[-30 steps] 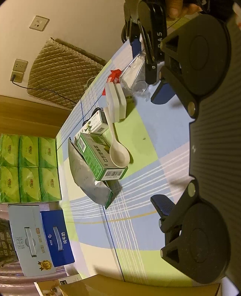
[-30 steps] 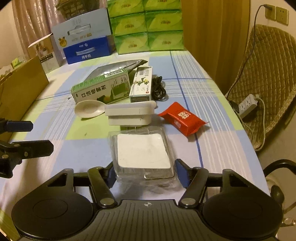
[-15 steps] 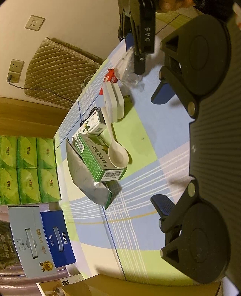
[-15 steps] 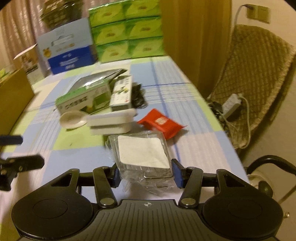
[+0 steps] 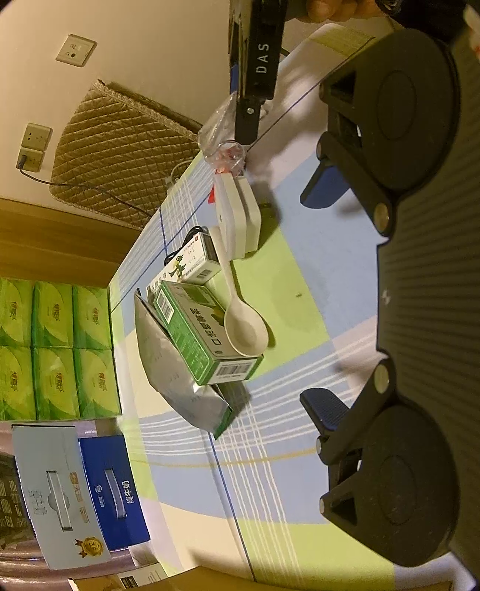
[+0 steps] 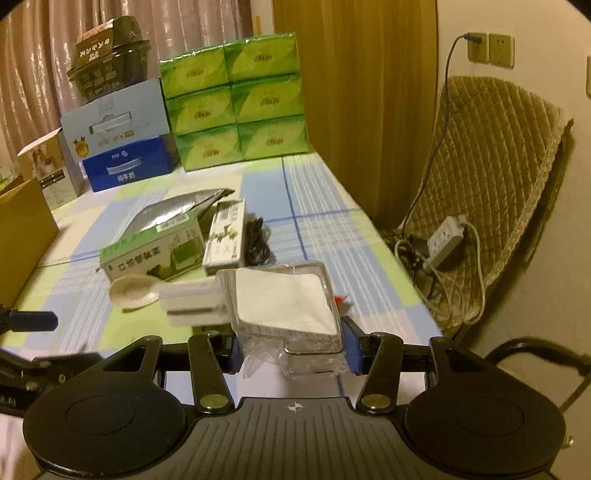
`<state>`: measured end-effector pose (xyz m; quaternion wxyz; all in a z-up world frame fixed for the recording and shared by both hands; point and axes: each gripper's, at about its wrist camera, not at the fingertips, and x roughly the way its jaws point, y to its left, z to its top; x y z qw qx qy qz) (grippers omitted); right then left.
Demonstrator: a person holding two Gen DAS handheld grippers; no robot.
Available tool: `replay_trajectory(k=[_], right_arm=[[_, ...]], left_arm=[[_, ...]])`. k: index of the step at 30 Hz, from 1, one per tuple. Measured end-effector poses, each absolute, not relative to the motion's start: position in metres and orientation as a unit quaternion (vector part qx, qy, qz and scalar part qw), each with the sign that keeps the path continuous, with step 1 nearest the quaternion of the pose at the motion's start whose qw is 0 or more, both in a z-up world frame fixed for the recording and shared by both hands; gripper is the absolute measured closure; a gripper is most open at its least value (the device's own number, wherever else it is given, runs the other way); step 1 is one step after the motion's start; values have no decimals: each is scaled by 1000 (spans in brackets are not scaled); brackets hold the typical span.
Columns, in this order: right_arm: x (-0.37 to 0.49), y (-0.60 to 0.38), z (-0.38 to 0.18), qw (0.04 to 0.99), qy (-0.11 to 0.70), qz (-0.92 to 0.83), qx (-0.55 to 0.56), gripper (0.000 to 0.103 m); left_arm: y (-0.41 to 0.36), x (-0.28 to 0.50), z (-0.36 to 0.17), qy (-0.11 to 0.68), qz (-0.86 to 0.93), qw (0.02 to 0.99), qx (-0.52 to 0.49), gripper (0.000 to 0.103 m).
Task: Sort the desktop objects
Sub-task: 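Grasp the clear plastic box with right gripper while left grasps white night light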
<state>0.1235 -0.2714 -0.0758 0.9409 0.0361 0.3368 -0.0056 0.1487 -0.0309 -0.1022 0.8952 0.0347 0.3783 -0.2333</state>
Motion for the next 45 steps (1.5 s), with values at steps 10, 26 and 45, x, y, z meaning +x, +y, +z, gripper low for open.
replay_trajectory(k=[10,26,45], right_arm=[[169,-264,-86,939,345,6,2,55],[144,-236,-89,925,368,91,29,57],[145,-252,-85,927,366,51,63,57]], left_arm=[[-29,153,-103,375,-226,899,31,1],[-12,155,-99,372,-210,904,15,1],[-39,220,-121,405,-296,865,-24,27]])
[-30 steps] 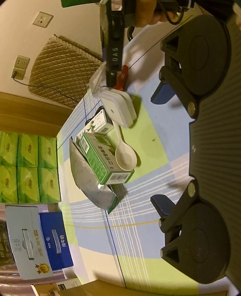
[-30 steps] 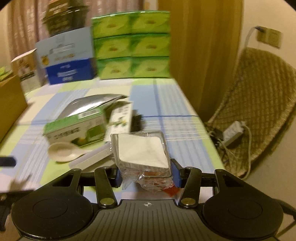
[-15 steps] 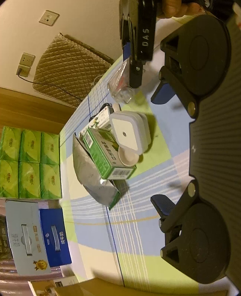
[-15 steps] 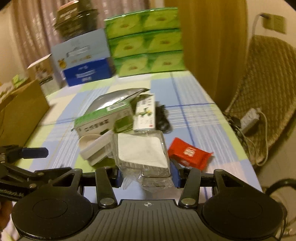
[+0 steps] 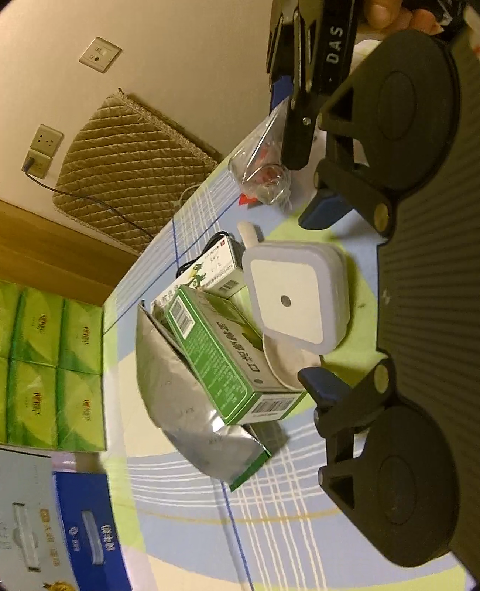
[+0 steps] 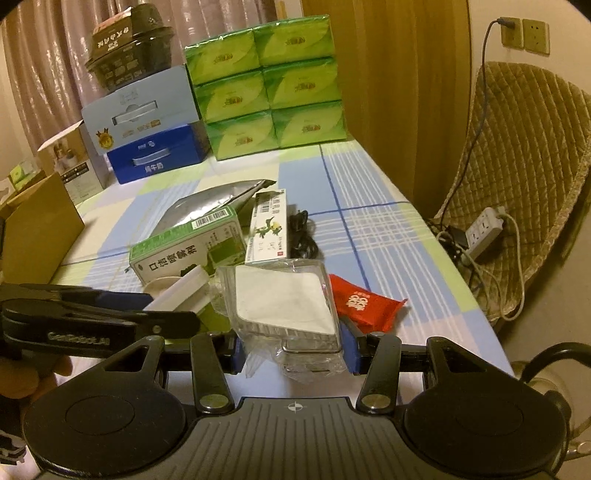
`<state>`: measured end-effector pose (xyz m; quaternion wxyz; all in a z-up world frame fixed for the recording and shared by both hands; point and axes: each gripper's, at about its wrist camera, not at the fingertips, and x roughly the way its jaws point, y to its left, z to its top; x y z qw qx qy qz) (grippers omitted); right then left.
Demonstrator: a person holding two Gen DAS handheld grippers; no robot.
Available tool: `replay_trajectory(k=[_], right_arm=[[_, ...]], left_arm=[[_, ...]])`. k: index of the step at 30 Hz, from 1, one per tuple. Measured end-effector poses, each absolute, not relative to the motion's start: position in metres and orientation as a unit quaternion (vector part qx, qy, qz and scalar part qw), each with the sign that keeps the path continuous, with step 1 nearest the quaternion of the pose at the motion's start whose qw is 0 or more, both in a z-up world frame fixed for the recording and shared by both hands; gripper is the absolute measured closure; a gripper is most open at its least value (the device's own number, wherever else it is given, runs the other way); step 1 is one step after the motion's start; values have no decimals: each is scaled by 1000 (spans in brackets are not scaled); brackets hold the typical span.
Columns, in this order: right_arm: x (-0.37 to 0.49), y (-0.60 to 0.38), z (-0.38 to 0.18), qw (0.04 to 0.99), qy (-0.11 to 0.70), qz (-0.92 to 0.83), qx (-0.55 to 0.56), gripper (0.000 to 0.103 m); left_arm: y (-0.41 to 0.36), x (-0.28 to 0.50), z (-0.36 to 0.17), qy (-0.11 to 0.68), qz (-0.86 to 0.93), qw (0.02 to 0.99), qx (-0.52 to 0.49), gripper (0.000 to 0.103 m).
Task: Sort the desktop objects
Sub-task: 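Grasp the clear plastic box with right gripper while left grasps white night light, then carry the night light and clear box to the cardboard box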
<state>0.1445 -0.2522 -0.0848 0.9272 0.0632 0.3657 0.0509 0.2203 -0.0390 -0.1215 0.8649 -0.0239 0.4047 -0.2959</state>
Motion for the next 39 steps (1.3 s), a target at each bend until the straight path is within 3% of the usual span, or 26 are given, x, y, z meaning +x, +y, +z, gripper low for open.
replay_trajectory(k=[3,10,19,20,21,23,34,35,37,39], right_arm=[[144,-250,-87,926,368,53,66,57],[132,-241,-85,926,367,62,64,57],[102,-212,-92,920,383,80,24,57],[102,-212,-92,920,384,77,23,57],[103,-212,-93,920,384,75,23,57],[103,-210,-95,920,385,73,20,57],[106,-204,-103,917,390,76,10,57],[106,-203,-103,918,389,76,6,57],[106,-201,-104,918,388,76,-3,57],[106,-200,-105,918,389,77,-6,56]], left_arm=[[-40,222,-124,414,-300,859,-29,41],[-33,191,-116,426,-272,863,-5,41],[-15,120,-108,417,-237,876,52,41],[-14,119,-108,415,-239,876,49,36],[-12,119,-109,414,-242,877,44,30],[-7,121,-108,408,-246,879,26,26],[13,144,-121,447,-222,862,-94,27],[12,145,-121,446,-225,861,-91,27],[9,144,-122,445,-228,862,-85,39],[5,143,-121,443,-228,864,-72,42]])
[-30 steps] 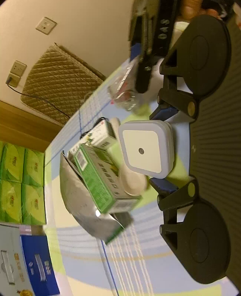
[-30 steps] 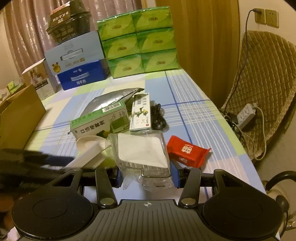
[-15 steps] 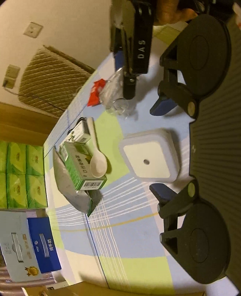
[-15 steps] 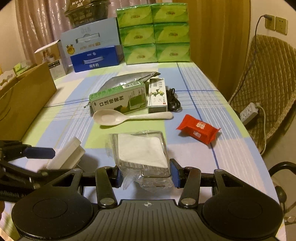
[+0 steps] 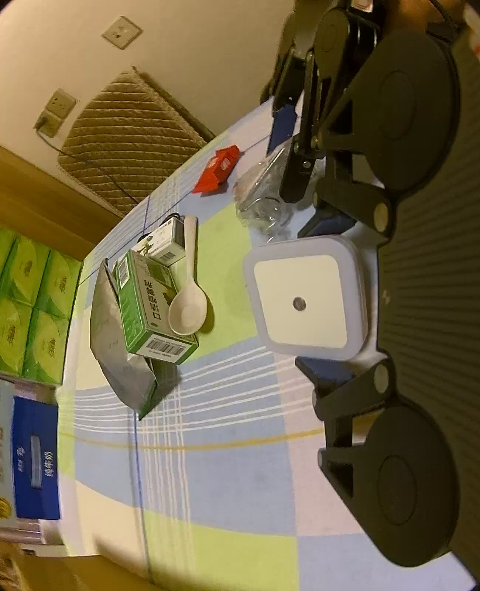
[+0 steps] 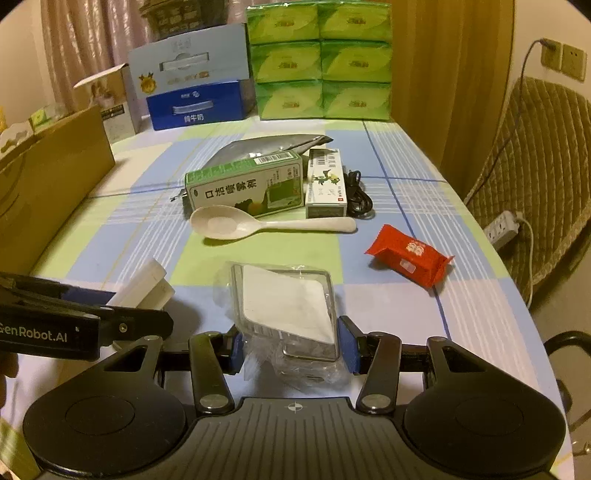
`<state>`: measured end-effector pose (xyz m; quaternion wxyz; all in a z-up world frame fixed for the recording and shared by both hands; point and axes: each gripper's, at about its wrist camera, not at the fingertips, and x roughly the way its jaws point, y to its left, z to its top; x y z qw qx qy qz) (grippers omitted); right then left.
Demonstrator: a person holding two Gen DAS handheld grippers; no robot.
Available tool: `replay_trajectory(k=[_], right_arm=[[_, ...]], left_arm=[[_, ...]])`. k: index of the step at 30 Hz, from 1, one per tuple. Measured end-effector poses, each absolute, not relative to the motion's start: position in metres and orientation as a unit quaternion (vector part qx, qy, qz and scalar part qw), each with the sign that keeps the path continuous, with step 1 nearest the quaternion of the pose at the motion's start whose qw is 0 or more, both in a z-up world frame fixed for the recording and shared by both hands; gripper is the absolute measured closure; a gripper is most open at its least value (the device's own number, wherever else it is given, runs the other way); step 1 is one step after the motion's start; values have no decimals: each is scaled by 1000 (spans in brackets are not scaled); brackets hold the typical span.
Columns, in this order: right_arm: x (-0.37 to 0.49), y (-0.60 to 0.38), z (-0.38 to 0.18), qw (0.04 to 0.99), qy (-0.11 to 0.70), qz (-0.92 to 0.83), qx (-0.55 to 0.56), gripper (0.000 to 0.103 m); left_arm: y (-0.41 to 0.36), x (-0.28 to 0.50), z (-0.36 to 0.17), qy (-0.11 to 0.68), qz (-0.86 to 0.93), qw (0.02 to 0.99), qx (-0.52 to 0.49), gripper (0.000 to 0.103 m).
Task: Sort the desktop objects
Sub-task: 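Carry the night light and clear box to the cardboard box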
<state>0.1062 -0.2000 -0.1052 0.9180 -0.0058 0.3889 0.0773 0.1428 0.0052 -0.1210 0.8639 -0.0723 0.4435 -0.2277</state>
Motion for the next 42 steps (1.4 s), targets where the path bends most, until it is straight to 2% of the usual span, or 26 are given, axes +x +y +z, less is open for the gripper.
replay_trajectory(k=[5,11,13,17,20,33,42], right_arm=[[109,-202,-109,914,398,77,7,42],[117,-201,-113,911,404,80,19,42],[118,-200,-113,912,402,79,18,42],[120,-199,-112,914,399,71,12,55],[117,-201,-107,918,391,67,18,59],[99,-191,-78,938,339,71,10,60],[85,-171,-41,945,312,98,29,60]], left_arm=[[6,139,-119,438,-217,870,-59,43],[8,139,-119,438,-214,871,-56,43],[8,139,-118,438,-216,871,-55,43],[8,138,-118,436,-213,873,-53,43],[10,138,-116,433,-211,874,-55,43],[12,128,-95,407,-214,887,-39,43],[20,112,-46,364,-201,909,-11,43]])
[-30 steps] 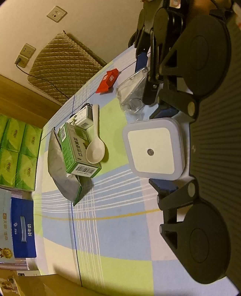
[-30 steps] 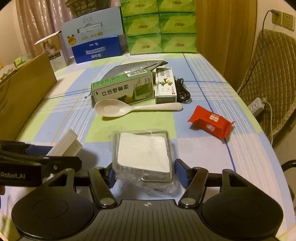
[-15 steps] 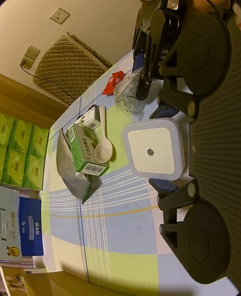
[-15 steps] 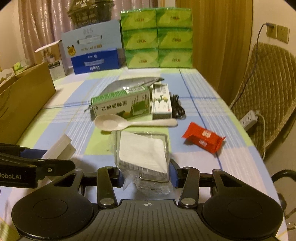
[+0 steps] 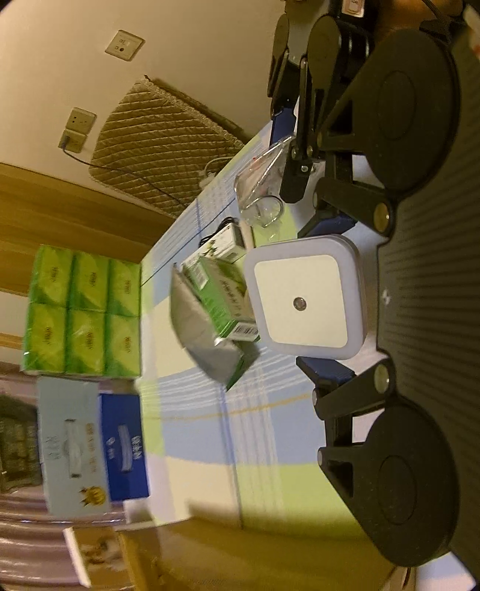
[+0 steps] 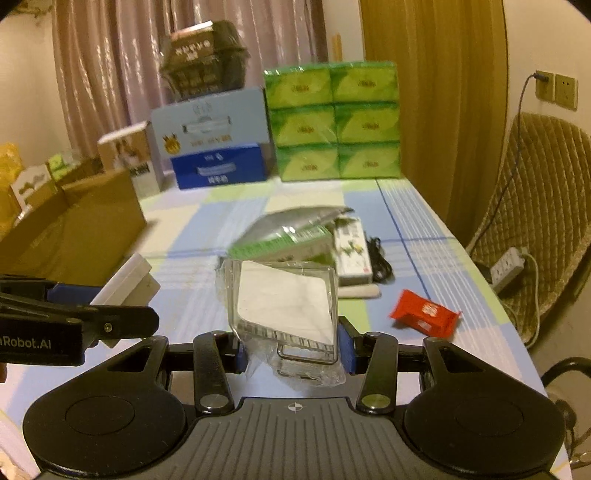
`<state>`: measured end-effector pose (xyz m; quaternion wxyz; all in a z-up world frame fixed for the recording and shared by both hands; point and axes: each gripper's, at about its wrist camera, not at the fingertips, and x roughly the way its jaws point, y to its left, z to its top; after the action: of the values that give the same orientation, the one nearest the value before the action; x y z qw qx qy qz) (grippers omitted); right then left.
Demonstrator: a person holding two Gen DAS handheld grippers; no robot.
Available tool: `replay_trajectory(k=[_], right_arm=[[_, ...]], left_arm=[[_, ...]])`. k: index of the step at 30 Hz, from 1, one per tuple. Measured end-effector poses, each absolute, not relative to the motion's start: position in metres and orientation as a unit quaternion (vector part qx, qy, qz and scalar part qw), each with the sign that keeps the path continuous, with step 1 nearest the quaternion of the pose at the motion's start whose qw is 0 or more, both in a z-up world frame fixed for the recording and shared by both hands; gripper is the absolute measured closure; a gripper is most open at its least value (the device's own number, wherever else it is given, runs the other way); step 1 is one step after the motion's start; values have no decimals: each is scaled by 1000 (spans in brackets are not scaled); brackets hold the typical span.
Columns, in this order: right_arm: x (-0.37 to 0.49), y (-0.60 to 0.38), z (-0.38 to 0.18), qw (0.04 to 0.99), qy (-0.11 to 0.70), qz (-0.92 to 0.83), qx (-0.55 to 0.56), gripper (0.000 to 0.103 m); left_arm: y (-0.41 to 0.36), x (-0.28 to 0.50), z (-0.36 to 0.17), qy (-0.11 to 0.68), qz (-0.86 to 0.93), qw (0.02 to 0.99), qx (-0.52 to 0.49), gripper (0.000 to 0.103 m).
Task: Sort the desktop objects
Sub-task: 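Carry the night light and clear box to the cardboard box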
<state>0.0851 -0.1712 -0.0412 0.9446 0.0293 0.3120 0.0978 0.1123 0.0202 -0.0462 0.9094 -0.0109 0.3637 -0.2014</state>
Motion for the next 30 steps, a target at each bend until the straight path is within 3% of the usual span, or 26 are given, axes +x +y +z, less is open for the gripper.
replay_trajectory(k=[16,30], right_arm=[[83,-39,40,939,247,239,-10,60],[122,83,35,910,263,317,-53,60]], left_arm=[[134,69,44,308,-103,946,21,43],[281,85,57,326,-2,945,26,43]])
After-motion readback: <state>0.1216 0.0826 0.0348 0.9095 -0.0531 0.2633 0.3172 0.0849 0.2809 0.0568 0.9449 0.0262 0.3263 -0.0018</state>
